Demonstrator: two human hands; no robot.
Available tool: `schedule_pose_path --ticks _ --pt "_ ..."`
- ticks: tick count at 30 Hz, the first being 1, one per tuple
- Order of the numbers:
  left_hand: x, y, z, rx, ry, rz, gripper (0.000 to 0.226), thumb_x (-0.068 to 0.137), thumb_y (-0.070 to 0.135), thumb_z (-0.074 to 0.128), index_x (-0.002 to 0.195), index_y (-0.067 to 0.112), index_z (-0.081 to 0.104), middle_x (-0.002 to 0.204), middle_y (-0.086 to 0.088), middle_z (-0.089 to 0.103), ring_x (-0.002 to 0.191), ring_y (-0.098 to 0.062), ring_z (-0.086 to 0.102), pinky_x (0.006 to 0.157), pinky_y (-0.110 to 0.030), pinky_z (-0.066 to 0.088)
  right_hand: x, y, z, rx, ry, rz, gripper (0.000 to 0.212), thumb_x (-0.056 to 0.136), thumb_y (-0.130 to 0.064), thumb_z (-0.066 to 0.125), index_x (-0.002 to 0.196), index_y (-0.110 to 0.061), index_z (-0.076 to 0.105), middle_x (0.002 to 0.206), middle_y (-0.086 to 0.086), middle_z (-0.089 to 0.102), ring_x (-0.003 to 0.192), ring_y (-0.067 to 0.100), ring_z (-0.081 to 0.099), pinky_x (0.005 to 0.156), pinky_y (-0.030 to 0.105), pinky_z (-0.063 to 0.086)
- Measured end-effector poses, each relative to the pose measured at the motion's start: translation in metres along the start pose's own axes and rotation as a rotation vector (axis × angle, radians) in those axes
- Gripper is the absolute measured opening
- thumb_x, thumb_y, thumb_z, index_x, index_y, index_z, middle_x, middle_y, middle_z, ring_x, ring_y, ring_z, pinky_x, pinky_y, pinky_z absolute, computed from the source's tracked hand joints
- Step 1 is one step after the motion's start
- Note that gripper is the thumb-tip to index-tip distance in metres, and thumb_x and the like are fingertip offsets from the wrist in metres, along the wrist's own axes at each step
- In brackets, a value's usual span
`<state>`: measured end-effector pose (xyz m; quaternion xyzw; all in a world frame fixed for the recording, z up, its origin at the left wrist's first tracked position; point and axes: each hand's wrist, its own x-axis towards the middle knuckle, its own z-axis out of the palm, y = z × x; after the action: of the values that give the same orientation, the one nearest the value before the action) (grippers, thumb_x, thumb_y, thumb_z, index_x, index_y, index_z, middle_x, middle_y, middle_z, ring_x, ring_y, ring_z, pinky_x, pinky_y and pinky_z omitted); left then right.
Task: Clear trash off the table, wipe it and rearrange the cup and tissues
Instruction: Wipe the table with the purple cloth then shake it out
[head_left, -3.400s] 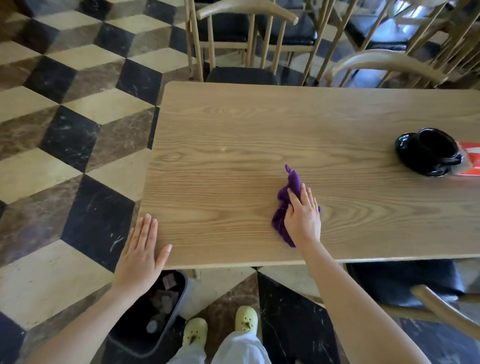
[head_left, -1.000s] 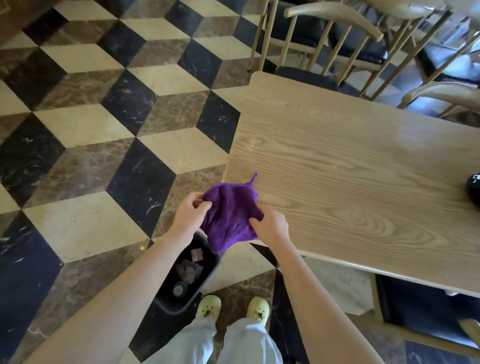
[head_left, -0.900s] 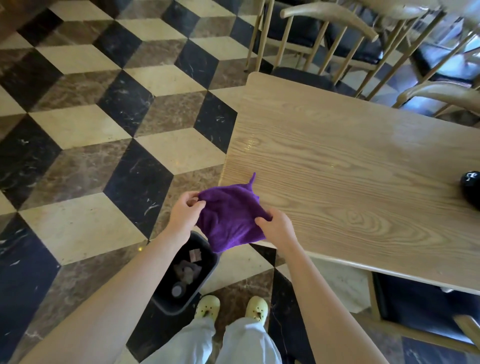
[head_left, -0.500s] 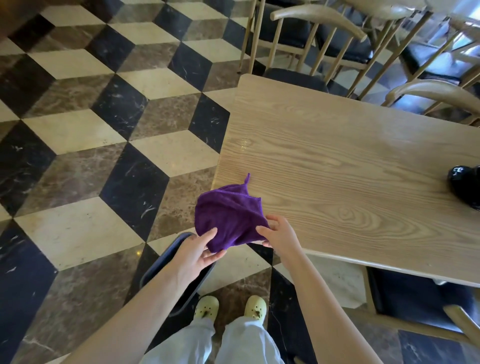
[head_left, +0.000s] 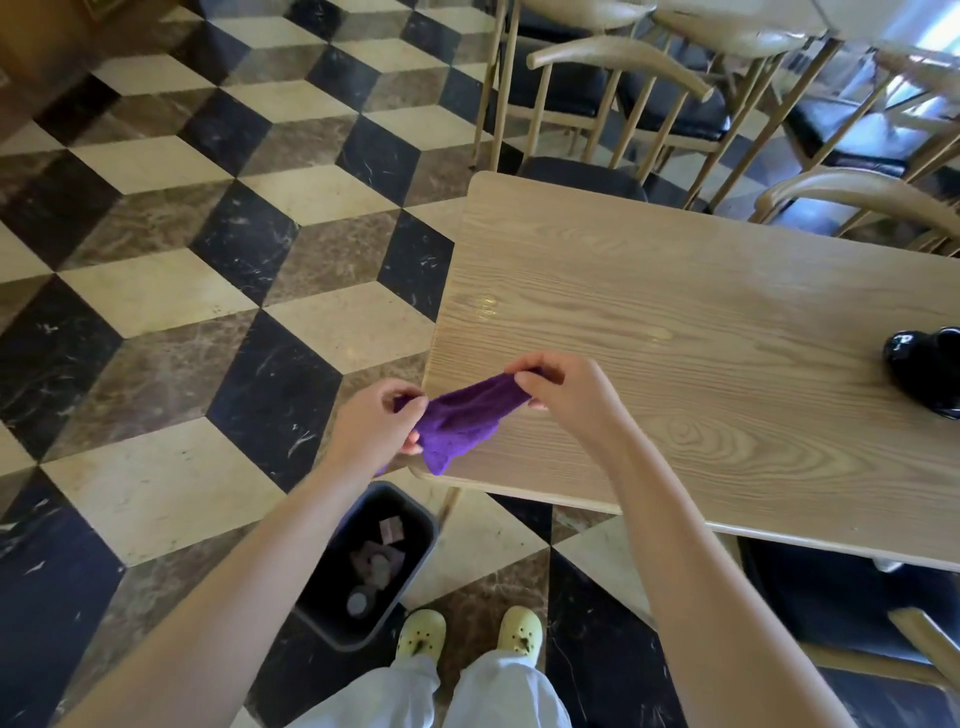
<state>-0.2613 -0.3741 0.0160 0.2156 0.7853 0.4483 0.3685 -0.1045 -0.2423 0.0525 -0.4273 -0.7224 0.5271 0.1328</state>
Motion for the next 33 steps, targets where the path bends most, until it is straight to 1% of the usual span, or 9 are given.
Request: schedule_pose_path --ticks 3,6,10,15,19,23,27,29,33 --pt "0.009 0.020 -0.012 0.063 -0.250 0.052 0.033 0.073 0.019 0.076 0.105 0.021 0.067 0.085 0.002 0.071 0.069 -0.009 0.069 0.069 -0.021 0.056 0.007 -0.019 -0.024 -0.132 -0.154 -0.039 0.027 0.076 -0.005 0.071 0.098 -0.020 0.068 0.086 0.002 0.068 0.073 0.010 0.059 0.074 0.021 0.047" --pt "0.017 0.034 -0.016 0.418 -0.235 0.281 0.027 0.075 0.010 0.069 0.100 0.019 0.067 0.084 0.001 0.070 0.062 -0.001 0.067 0.059 -0.007 0.049 0.014 -0.031 -0.042 -0.415 -0.086 -0.157 0.028 0.073 -0.002 0.070 0.099 -0.014 0.071 0.088 0.000 0.067 0.073 0.005 0.055 0.072 0.014 0.041" --pt "0.027 0.059 -0.012 0.622 -0.108 0.489 0.014 0.082 0.016 0.057 0.083 0.014 0.071 0.069 -0.006 0.068 0.058 -0.015 0.063 0.064 -0.035 0.054 0.020 -0.041 -0.068 -0.447 0.056 -0.237 0.014 0.076 -0.011 0.072 0.089 -0.015 0.075 0.064 -0.020 0.055 0.059 -0.018 0.051 0.058 -0.003 0.034" --pt "0.039 0.087 -0.005 0.614 0.031 0.607 0.020 0.084 0.024 0.052 0.087 0.017 0.070 0.075 -0.003 0.066 0.073 -0.020 0.059 0.076 -0.039 0.049 0.023 -0.041 -0.088 -0.578 0.062 -0.258 0.020 0.071 -0.010 0.075 0.090 -0.012 0.070 0.081 -0.006 0.058 0.073 0.008 0.051 0.059 0.014 0.033" --pt "0.047 0.091 0.000 0.568 0.035 0.614 0.016 0.088 0.025 0.051 0.100 0.021 0.061 0.085 0.001 0.067 0.080 -0.022 0.061 0.075 -0.036 0.049 0.024 -0.035 -0.091 -0.564 0.218 -0.313 0.012 0.078 -0.015 0.070 0.088 -0.008 0.071 0.086 0.000 0.053 0.081 0.016 0.049 0.065 0.017 0.027" --pt "0.056 0.081 -0.004 0.611 -0.178 0.629 0.024 0.090 0.036 0.052 0.090 0.016 0.064 0.081 -0.006 0.068 0.075 -0.018 0.062 0.069 -0.034 0.049 0.028 -0.039 -0.096 -0.358 0.366 -0.301 0.014 0.084 -0.020 0.066 0.092 -0.011 0.070 0.094 0.004 0.061 0.087 0.015 0.054 0.079 0.022 0.040" --pt "0.054 0.070 -0.008 0.497 -0.414 0.605 0.010 0.082 0.038 0.064 0.073 0.043 0.062 0.075 0.012 0.066 0.071 0.003 0.060 0.063 -0.014 0.044 0.032 -0.043 -0.098 -0.226 0.418 -0.310 0.008 0.087 -0.024 0.061 0.083 -0.022 0.068 0.067 -0.012 0.060 0.065 0.000 0.051 0.062 0.009 0.039" --pt "0.051 0.065 -0.006 0.385 -0.562 0.511 0.011 0.082 0.039 0.064 0.085 0.050 0.064 0.089 0.023 0.069 0.084 0.008 0.063 0.071 -0.006 0.046 0.035 -0.043 -0.096 -0.240 0.409 -0.320 0.012 0.089 -0.026 0.057 0.085 -0.020 0.066 0.068 -0.012 0.058 0.064 -0.001 0.051 0.058 0.005 0.036" --pt "0.054 0.048 0.006 0.189 -0.683 0.334 0.035 0.073 0.045 0.069 0.106 0.039 0.059 0.110 0.008 0.068 0.103 -0.007 0.064 0.089 -0.026 0.052 0.040 -0.045 -0.098 -0.271 0.402 -0.332 0.014 0.091 -0.028 0.053 0.081 -0.021 0.059 0.063 -0.015 0.052 0.059 -0.016 0.048 0.055 0.000 0.033"
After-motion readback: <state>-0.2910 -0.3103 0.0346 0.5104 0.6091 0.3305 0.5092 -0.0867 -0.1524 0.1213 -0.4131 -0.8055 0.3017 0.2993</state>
